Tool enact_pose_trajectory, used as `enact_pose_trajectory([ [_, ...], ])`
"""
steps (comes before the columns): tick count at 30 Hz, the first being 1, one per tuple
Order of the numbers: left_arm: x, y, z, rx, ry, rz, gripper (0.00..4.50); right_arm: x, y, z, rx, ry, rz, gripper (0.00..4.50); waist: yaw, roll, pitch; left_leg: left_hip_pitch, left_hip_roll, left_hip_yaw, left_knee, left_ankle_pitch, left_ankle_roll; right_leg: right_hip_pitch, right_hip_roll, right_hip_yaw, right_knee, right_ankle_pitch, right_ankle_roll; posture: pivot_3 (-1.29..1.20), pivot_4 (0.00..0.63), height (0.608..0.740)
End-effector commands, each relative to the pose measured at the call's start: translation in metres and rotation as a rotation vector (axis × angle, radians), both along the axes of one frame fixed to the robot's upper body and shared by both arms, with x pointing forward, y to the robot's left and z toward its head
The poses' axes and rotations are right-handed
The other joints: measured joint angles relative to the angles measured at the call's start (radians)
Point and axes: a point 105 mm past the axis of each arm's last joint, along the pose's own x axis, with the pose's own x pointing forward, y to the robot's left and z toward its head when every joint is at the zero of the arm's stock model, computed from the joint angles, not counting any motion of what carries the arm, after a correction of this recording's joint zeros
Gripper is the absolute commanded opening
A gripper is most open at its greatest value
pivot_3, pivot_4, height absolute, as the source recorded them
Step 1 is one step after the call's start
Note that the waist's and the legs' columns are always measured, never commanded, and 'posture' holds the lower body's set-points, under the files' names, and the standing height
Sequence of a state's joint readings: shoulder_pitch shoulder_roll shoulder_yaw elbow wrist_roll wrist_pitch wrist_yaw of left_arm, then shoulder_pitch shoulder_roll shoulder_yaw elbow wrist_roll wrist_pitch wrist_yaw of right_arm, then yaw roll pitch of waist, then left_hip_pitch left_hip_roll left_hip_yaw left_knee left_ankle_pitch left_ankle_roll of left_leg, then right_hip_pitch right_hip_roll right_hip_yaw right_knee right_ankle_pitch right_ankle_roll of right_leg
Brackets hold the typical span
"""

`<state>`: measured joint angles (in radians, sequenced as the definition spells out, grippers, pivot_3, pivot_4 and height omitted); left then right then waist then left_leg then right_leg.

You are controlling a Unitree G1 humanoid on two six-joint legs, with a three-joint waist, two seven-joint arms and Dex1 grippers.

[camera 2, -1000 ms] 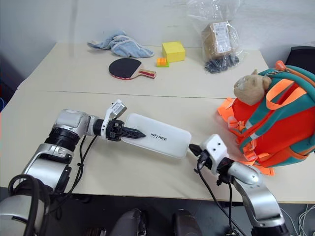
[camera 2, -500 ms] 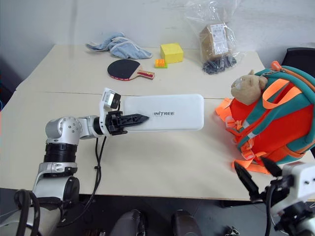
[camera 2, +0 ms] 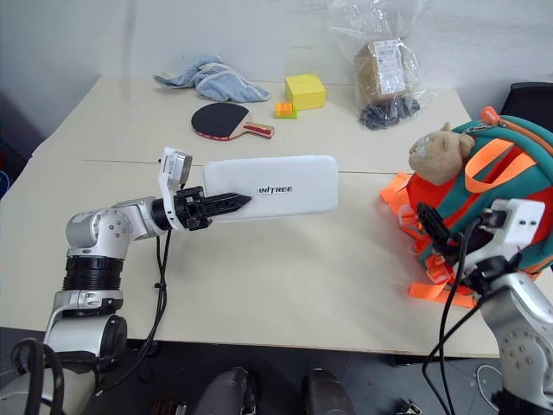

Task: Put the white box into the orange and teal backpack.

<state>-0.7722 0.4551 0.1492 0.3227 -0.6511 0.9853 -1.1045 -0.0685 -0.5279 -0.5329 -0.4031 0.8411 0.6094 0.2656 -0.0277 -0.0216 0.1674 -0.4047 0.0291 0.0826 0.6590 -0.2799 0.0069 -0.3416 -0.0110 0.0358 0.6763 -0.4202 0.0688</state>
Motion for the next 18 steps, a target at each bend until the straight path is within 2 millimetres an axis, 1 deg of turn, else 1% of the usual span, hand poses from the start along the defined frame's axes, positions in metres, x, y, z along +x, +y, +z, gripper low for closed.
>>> enact_pose_trajectory([
  [1,0.007,0.013,0.015,-0.01,-0.069,0.073,1.32,0.004,0.004,0.009,-0.03,-0.052,0.037,2.54,0.0,0.0,0.0,0.0,0.0,0.0,0.0,0.0,0.0,0.0,0.0,0.0,0.0,0.0,0.0,0.0,0.15,0.74],
  [4,0.013,0.019,0.017,0.01,-0.115,0.128,1.32,0.006,0.011,0.009,-0.051,-0.053,0.077,1.55,0.0,0.0,0.0,-0.001,0.0,0.0,0.0,0.0,0.0,-0.001,0.0,0.0,0.0,0.0,0.0,0.0,0.15,0.74],
  [5,0.017,0.022,0.019,0.024,-0.143,0.163,1.32,0.004,0.016,0.01,-0.071,-0.061,0.111,1.24,-0.001,0.0,0.0,-0.001,0.0,0.0,0.0,0.0,0.0,-0.001,0.0,0.0,0.0,0.0,0.0,0.0,0.15,0.74],
  [7,0.027,0.03,0.024,0.041,-0.193,0.252,1.32,-0.005,0.034,0.013,-0.111,-0.081,0.22,0.58,0.0,0.0,0.0,-0.001,0.0,0.0,0.0,0.0,0.0,-0.001,0.0,0.0,0.0,0.0,0.0,0.0,0.15,0.74],
  [8,0.032,0.035,0.026,0.045,-0.207,0.286,1.32,-0.012,0.049,0.019,-0.127,-0.091,0.325,0.23,0.0,0.0,0.0,-0.001,0.0,0.0,0.0,0.0,0.001,-0.001,0.0,0.0,0.0,0.0,0.0,0.0,0.15,0.74],
  [9,0.035,0.039,0.028,0.047,-0.216,0.307,1.32,-0.018,0.059,0.022,-0.137,-0.095,0.397,0.03,-0.001,0.0,0.0,-0.001,0.0,0.0,0.0,0.0,0.001,-0.001,0.0,0.0,0.0,0.0,0.0,0.0,0.15,0.74],
  [12,0.041,0.049,0.038,0.06,-0.258,0.348,1.32,-0.042,0.097,0.036,-0.16,-0.09,0.688,0.03,-0.003,0.0,0.002,-0.001,0.0,0.0,0.0,0.0,0.001,-0.001,0.0,0.0,0.0,0.0,0.0,0.0,0.15,0.74],
  [14,0.045,0.052,0.042,0.077,-0.281,0.369,1.32,-0.056,0.115,0.041,-0.17,-0.081,0.829,0.03,-0.003,0.0,0.002,-0.001,0.001,0.0,-0.001,0.0,0.001,-0.001,0.001,-0.001,0.0,0.0,0.0,0.0,0.15,0.74],
  [15,0.046,0.053,0.046,0.079,-0.298,0.378,1.32,-0.069,0.127,0.046,-0.174,-0.088,0.934,0.03,-0.001,-0.001,0.002,-0.001,0.001,0.0,-0.001,0.0,0.001,-0.001,0.001,-0.001,-0.001,0.0,0.0,0.0,0.15,0.74],
  [18,0.046,0.054,0.056,0.071,-0.333,0.369,1.32,-0.09,0.144,0.052,-0.199,-0.076,1.106,0.03,-0.001,-0.001,0.003,-0.002,0.001,-0.001,-0.001,0.0,0.001,-0.001,0.0,-0.001,-0.001,0.0,0.0,0.0,0.15,0.74],
])
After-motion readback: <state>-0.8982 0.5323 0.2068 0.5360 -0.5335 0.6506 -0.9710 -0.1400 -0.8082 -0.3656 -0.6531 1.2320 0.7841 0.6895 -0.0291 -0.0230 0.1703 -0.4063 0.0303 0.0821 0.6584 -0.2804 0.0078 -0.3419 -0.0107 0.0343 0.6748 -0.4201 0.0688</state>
